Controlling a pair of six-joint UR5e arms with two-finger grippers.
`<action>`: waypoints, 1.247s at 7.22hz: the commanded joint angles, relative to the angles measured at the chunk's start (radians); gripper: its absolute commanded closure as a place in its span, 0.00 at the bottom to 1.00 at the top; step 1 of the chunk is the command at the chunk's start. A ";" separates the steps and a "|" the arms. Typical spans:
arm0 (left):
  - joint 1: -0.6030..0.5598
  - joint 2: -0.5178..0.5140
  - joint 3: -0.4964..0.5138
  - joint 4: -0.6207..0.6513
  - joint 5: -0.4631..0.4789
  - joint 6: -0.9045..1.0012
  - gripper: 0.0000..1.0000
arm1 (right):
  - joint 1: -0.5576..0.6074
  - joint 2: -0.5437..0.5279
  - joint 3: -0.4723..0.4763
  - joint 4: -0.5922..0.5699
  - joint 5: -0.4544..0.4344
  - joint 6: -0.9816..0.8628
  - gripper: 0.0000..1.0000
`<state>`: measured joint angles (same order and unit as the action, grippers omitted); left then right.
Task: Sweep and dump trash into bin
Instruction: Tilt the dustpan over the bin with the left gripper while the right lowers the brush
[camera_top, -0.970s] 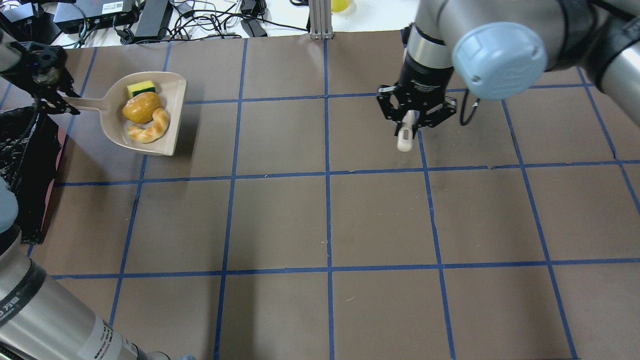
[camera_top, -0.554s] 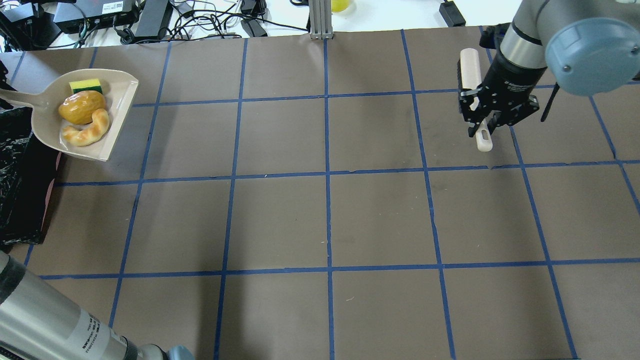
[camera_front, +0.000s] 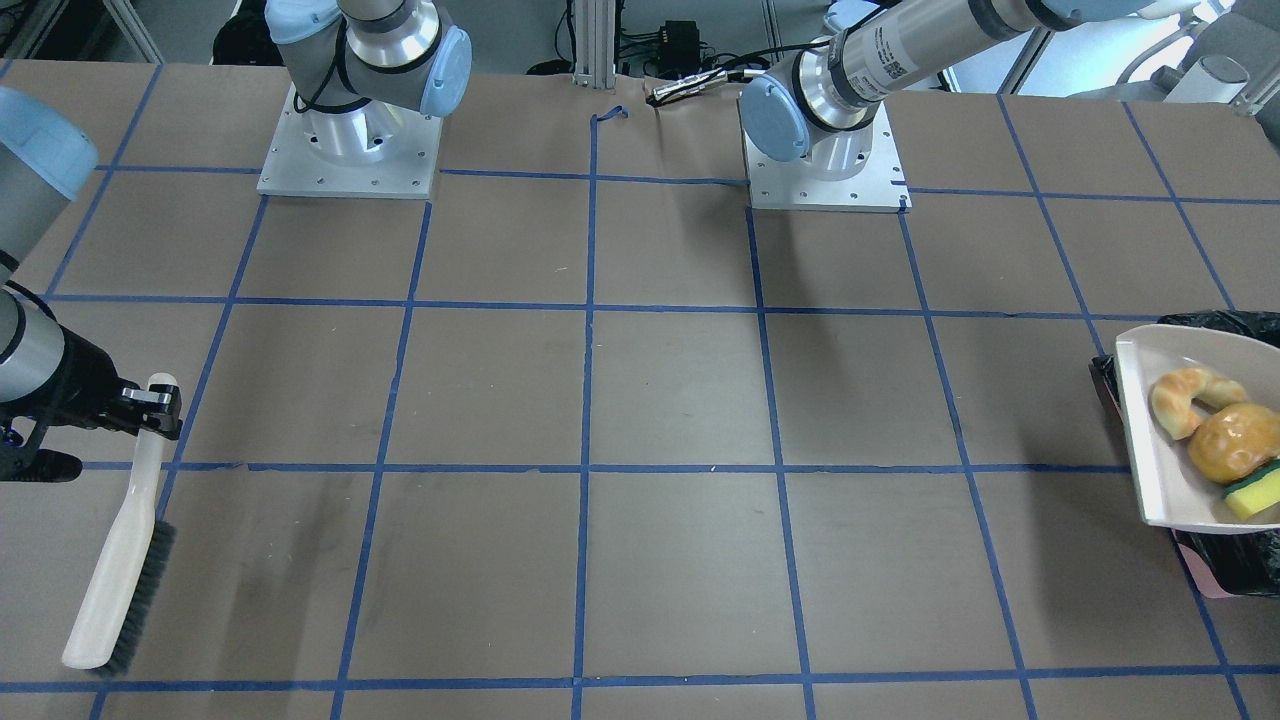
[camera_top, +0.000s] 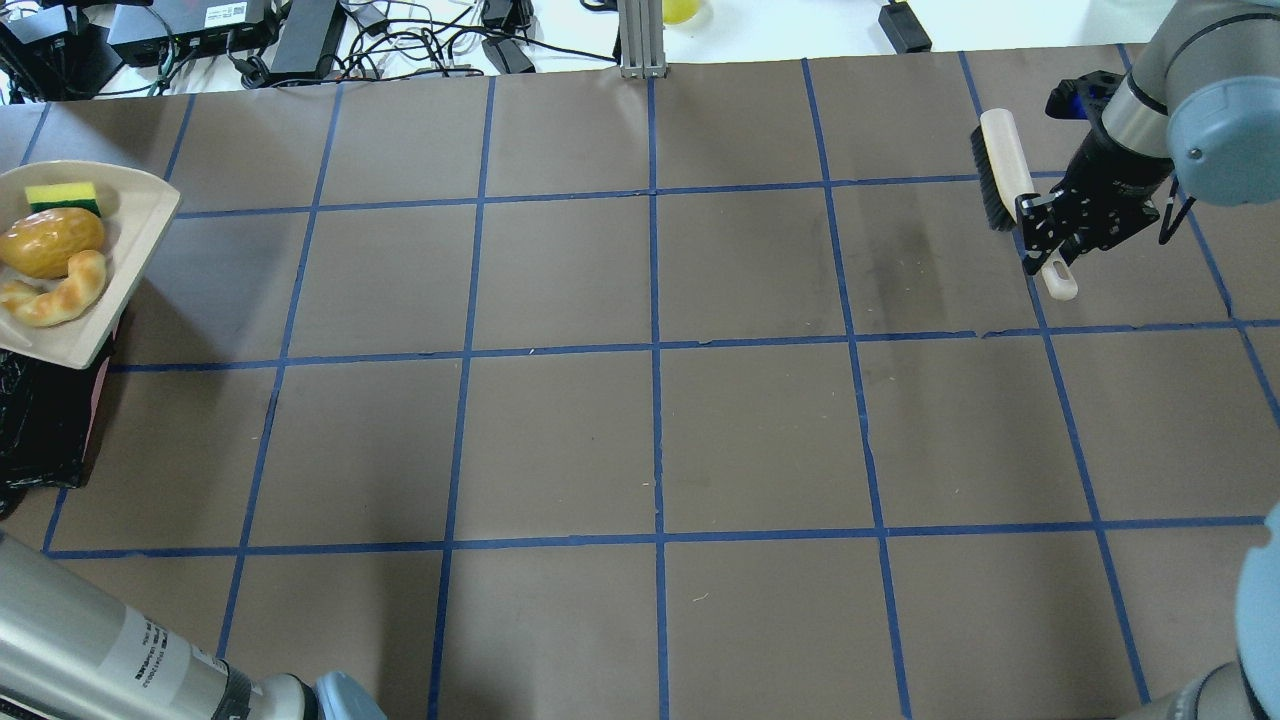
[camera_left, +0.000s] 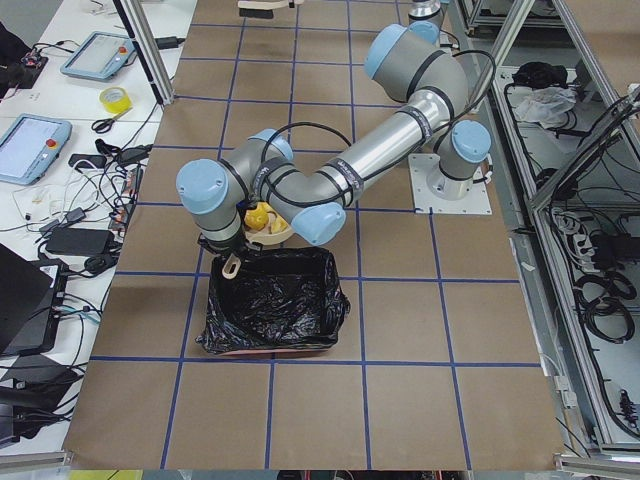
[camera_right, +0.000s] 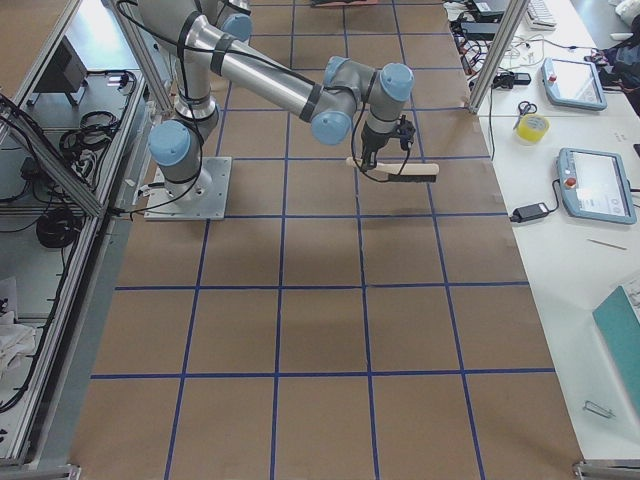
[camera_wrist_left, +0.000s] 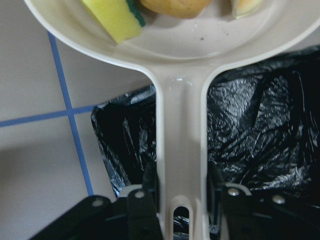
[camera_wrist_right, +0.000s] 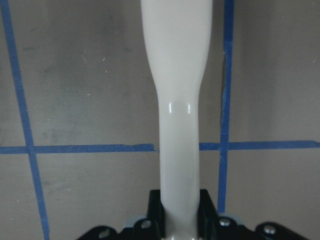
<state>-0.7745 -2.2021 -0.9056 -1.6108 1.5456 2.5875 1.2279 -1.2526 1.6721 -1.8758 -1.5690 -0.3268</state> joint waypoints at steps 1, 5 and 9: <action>0.075 -0.043 0.092 0.003 0.025 0.031 1.00 | -0.011 0.074 0.009 -0.063 -0.009 -0.018 1.00; 0.103 -0.085 0.140 0.079 0.120 -0.130 1.00 | -0.013 0.085 0.009 -0.060 -0.045 -0.015 1.00; 0.118 -0.079 0.117 0.249 0.269 -0.150 1.00 | -0.015 0.081 0.018 -0.016 -0.049 -0.017 1.00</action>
<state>-0.6556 -2.2899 -0.7767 -1.3974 1.7673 2.4466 1.2144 -1.1712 1.6841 -1.9081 -1.6177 -0.3392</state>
